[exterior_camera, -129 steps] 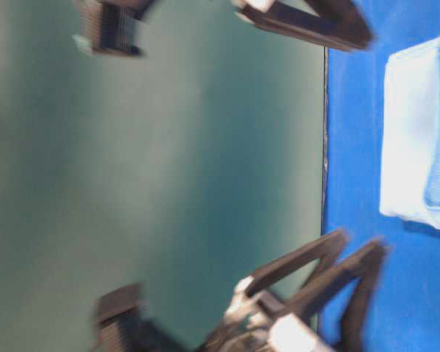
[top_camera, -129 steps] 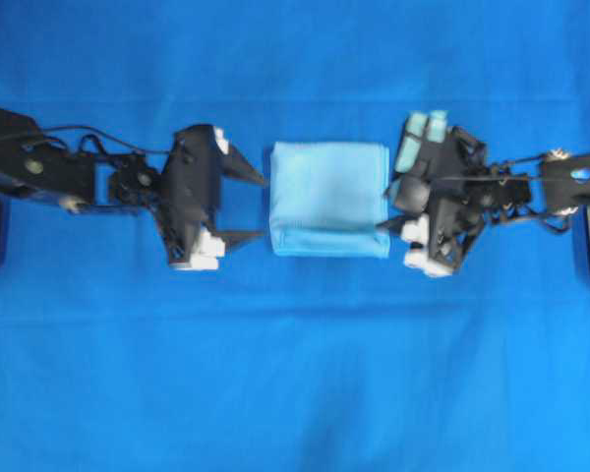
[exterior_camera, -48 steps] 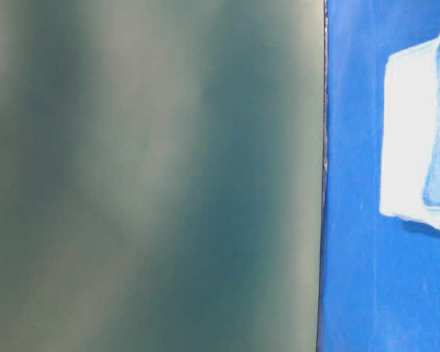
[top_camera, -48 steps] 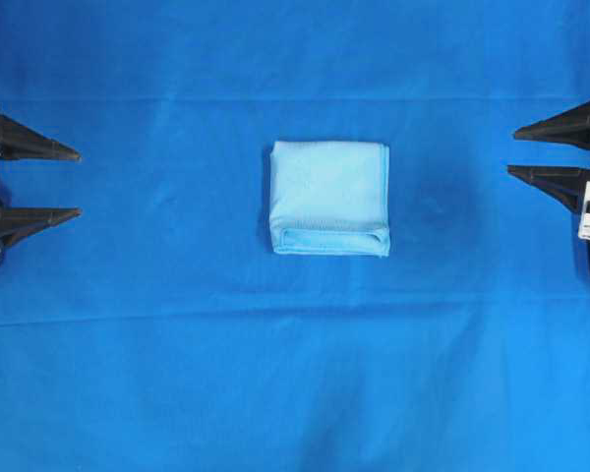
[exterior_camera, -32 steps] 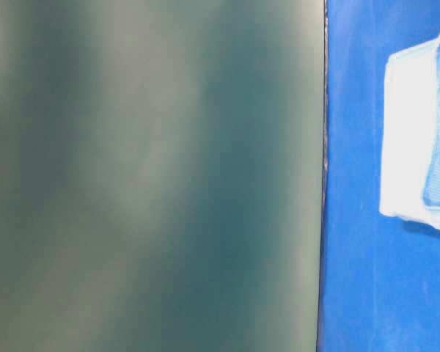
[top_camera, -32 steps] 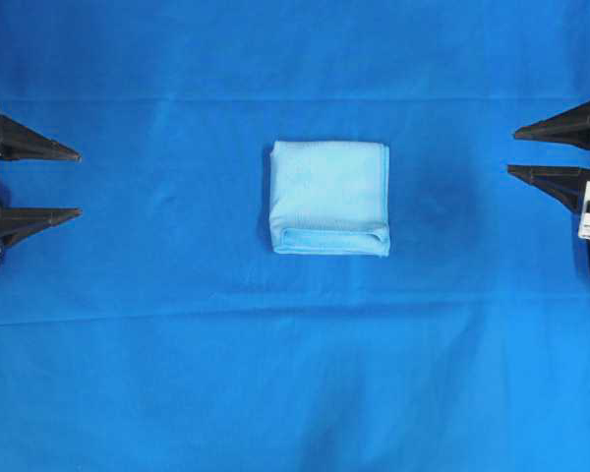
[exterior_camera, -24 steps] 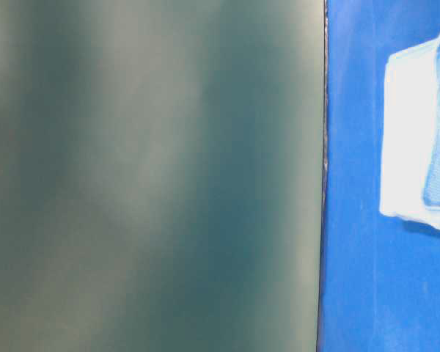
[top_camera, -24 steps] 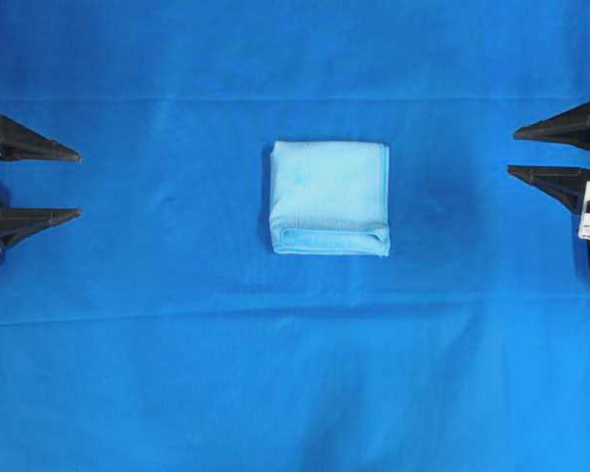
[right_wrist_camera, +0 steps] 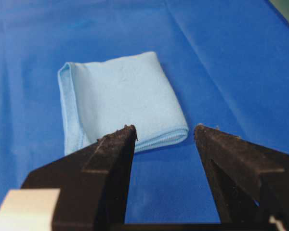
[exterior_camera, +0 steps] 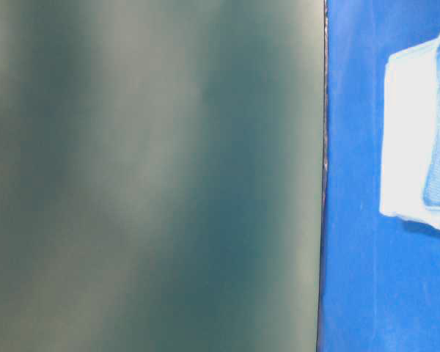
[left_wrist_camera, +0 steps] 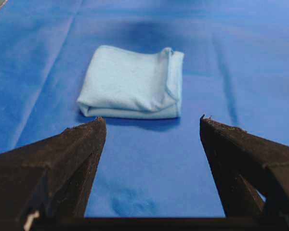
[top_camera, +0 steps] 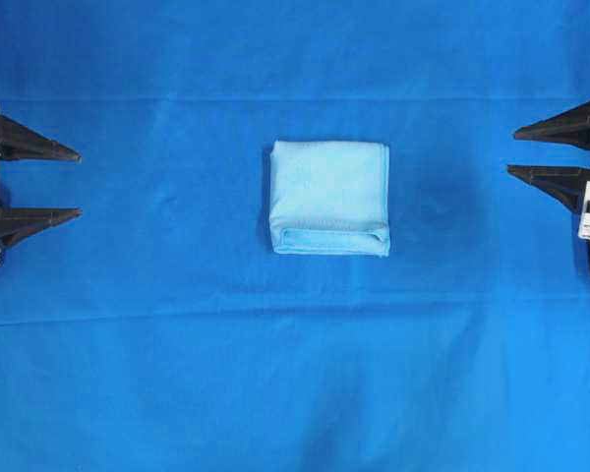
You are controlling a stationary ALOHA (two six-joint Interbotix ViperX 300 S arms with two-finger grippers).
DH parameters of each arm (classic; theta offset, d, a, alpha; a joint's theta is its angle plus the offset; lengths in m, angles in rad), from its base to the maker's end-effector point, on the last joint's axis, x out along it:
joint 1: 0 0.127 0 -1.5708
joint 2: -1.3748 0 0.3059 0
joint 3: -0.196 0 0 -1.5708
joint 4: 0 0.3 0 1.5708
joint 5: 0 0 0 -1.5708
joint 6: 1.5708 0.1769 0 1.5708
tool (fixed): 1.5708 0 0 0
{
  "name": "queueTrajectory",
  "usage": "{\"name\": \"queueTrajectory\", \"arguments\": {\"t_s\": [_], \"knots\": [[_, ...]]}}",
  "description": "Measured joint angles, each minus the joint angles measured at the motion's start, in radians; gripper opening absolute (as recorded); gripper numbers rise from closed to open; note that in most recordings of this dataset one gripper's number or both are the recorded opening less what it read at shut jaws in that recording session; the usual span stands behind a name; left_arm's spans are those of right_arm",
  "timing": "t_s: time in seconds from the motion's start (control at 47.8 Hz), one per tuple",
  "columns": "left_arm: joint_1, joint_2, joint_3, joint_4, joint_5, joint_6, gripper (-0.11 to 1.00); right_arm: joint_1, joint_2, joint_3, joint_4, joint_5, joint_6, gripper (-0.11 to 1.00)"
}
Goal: Fold the light blue towel.
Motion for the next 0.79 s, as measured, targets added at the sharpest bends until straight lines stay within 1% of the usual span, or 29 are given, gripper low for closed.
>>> {"name": "queueTrajectory", "arguments": {"t_s": [0.795], "knots": [[0.0,0.0,0.0,0.0,0.002,-0.002,0.73,0.009,0.014,0.002,0.0,-0.011,0.0,0.57]]}}
